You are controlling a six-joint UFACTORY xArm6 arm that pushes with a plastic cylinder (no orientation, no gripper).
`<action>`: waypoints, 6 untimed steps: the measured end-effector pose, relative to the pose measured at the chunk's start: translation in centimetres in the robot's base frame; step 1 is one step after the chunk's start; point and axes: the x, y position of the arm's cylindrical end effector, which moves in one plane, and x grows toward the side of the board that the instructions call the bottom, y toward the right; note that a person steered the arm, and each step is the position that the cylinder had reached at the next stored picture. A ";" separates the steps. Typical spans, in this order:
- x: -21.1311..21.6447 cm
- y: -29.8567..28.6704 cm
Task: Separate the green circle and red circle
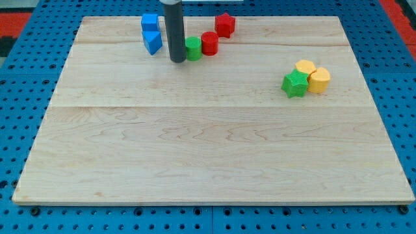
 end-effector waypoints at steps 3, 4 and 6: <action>-5.9 3.1; -6.4 3.7; -9.1 18.6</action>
